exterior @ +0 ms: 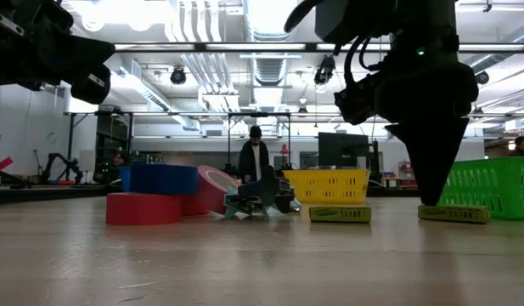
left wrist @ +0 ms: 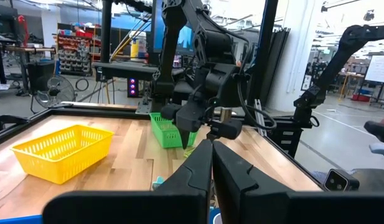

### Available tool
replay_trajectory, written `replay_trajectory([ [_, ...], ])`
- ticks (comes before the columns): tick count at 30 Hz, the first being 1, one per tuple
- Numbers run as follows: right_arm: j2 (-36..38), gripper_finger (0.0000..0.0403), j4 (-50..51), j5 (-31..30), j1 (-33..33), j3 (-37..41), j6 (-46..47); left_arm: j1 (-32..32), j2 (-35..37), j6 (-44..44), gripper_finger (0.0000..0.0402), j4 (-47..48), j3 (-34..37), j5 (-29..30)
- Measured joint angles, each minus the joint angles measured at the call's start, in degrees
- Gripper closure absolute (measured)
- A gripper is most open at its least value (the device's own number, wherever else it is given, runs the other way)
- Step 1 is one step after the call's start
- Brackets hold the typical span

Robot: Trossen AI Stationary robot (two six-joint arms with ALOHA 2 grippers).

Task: Pick and place Stapler, Stapler remover, tape
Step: Put the right green staple box into the green bin

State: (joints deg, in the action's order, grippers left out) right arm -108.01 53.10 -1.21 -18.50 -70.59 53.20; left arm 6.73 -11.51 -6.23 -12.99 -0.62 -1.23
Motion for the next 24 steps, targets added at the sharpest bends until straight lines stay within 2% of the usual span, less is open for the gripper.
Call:
replay_trajectory([
  [12, 0.0, 0.0171, -1.7, 0.0, 0.0, 0.7, 2.2, 0.0, 0.0, 0.0, 0.0385, 0.0, 0.0, 0.0],
  [16, 0.1, 0.0172, -3.8, 2.7, 0.0, 1.8, 2.3, 0.0, 0.0, 0.0, 0.0385, 0.0, 0.0, 0.0],
  [24, 0.0, 0.0176, -9.3, 4.3, -1.4, 0.7, 0.6, 0.0, 0.0, 0.0, 0.0385, 0.0, 0.0, 0.0],
])
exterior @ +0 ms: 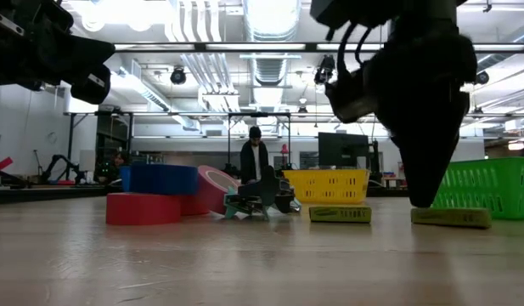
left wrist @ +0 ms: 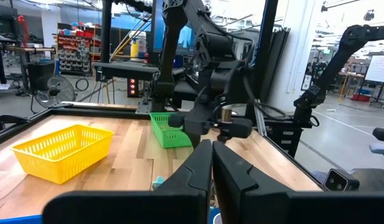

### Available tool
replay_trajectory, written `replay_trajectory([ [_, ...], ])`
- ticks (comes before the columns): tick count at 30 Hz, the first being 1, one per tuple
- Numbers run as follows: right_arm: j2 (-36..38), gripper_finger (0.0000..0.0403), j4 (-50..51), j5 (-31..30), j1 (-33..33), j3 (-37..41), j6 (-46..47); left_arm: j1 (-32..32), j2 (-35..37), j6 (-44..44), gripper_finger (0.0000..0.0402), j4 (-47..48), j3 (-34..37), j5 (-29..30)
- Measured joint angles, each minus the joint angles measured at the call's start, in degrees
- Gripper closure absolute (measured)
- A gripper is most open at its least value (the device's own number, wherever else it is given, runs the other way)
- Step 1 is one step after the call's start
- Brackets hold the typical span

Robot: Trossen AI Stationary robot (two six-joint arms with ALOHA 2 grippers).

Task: Pick and place Stapler, Stapler remover, tape
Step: Put the right green staple box into the green bin

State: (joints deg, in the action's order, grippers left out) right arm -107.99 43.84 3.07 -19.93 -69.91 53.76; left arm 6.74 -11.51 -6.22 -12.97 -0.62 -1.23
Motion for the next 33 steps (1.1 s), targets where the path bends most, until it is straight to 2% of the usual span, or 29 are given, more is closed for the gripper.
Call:
replay_trajectory([
  [18, 0.0, 0.0171, 0.7, 0.0, -1.8, 0.1, 0.1, 0.0, 0.0, 0.0, 0.0385, 0.0, 0.0, 0.0],
  [28, -5.1, 0.0186, 1.4, 0.0, -2.5, -0.7, -0.7, 0.0, 0.0, 0.0, 0.0385, 0.1, 0.0, 0.0],
  [33, -4.6, 0.0207, 2.3, -0.3, -2.6, -1.3, -1.3, 0.0, 0.0, 0.0, 0.0385, 0.5, 0.0, 0.0],
])
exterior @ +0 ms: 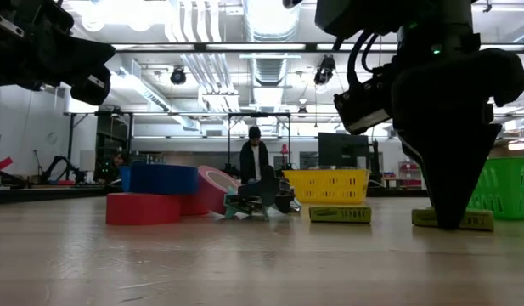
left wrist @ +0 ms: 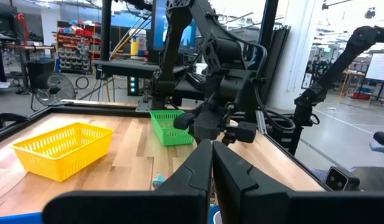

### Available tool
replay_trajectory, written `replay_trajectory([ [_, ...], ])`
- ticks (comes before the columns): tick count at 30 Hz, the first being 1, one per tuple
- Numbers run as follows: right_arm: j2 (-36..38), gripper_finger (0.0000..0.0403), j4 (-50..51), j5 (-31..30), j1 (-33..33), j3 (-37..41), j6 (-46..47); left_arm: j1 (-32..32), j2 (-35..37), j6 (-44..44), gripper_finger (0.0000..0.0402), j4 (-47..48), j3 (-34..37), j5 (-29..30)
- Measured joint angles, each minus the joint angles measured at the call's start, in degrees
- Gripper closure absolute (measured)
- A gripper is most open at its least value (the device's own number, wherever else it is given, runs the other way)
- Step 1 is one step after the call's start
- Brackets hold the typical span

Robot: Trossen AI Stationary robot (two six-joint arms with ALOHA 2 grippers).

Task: Pick and place Stapler, Stapler remover, tape
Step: Put the right green staple box into the green bin

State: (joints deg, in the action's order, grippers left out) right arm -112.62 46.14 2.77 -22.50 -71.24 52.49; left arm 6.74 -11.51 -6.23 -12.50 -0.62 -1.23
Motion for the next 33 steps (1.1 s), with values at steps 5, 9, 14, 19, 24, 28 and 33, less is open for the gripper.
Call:
replay_trajectory([
  [5, 1.9, 0.0243, 2.2, -3.0, -0.1, -0.4, -0.3, 0.0, 0.0, 0.0, 0.0385, 0.3, 0.0, 0.0],
  [9, 3.9, 0.0276, 2.5, -4.1, 0.1, -0.4, -1.8, 0.0, 0.0, 0.0, 0.0385, 0.4, 0.0, 0.0],
  [14, 4.1, 0.0315, 3.1, -4.0, 0.0, -1.4, -4.7, 0.0, 0.0, 0.0, 0.0385, 0.6, 0.0, 0.0],
  [19, 4.2, 0.0333, 2.9, -2.7, -0.1, -2.1, -4.5, 0.0, 0.0, 0.0, 0.0385, 0.6, 0.0, 0.0],
  [24, 4.0, 0.0302, 2.9, -2.7, -0.4, -2.1, -3.3, 0.0, 0.0, 0.0, 0.0385, 0.6, 0.0, 0.0],
  [28, 3.7, 0.0252, 3.0, -2.7, -0.6, -1.7, -2.6, 0.0, 0.0, 0.0, 0.0385, 0.6, 0.0, 0.0],
  [33, 3.7, 0.0195, 2.9, -5.5, -0.6, -1.7, -2.1, 0.0, 0.0, 0.0, 0.0385, 0.7, 0.0, 0.0],
])
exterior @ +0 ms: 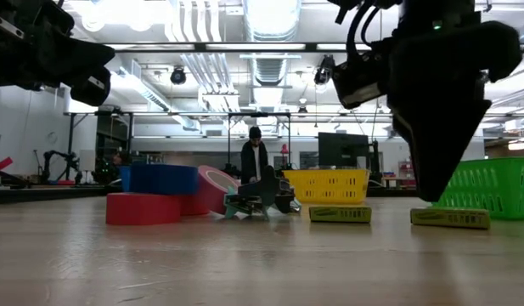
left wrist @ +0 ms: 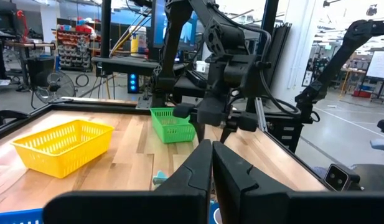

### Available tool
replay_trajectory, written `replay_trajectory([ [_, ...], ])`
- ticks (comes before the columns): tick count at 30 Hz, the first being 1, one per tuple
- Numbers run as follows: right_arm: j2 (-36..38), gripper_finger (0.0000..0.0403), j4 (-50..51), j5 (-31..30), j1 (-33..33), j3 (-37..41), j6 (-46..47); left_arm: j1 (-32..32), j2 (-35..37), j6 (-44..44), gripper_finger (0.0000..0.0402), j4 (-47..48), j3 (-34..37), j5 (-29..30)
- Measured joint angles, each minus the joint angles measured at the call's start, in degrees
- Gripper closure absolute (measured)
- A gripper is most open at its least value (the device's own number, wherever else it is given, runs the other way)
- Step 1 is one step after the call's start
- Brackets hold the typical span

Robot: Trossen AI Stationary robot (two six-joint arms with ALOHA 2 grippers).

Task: Pick and place Stapler, Stapler remover, tape
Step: Put the right green staple box into the green bin

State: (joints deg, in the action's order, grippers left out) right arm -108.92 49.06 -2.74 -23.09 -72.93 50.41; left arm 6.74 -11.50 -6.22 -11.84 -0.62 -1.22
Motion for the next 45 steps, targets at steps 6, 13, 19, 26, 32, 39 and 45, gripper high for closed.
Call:
replay_trajectory([
  [6, -2.2, 0.017, -0.1, 0.5, -0.2, 0.1, 0.2, 0.0, 0.0, 0.0, 0.0385, 0.0, 0.0, 0.0],
  [13, -4.3, 0.0186, -0.1, 1.5, -0.3, -0.1, 0.1, 0.0, 0.0, 0.0, 0.0385, 0.1, 0.0, 0.0],
  [19, -4.6, 0.0231, -0.4, 1.4, -0.3, -0.2, -1.3, 0.0, 0.0, 0.0, 0.0385, 0.4, 0.0, 0.0],
  [26, -4.7, 0.0296, -0.4, 1.2, -0.3, -0.2, -4.3, 0.0, 0.0, 0.0, 0.0385, 0.4, 0.0, 0.0],
  [32, -4.5, 0.0294, 0.7, 1.2, -0.3, -2.0, -8.2, 0.0, 0.0, 0.0, 0.0385, 0.4, 0.0, 0.0],
  [39, -2.6, 0.0286, 6.4, 0.0, -0.3, -7.0, -12.3, 0.0, 0.0, 0.0, 0.0385, 0.4, 0.0, 0.0],
  [45, 1.2, 0.0296, 13.6, -2.0, -0.4, -8.0, -14.7, 0.0, 0.0, 0.0, 0.0385, 0.5, 0.0, 0.0],
])
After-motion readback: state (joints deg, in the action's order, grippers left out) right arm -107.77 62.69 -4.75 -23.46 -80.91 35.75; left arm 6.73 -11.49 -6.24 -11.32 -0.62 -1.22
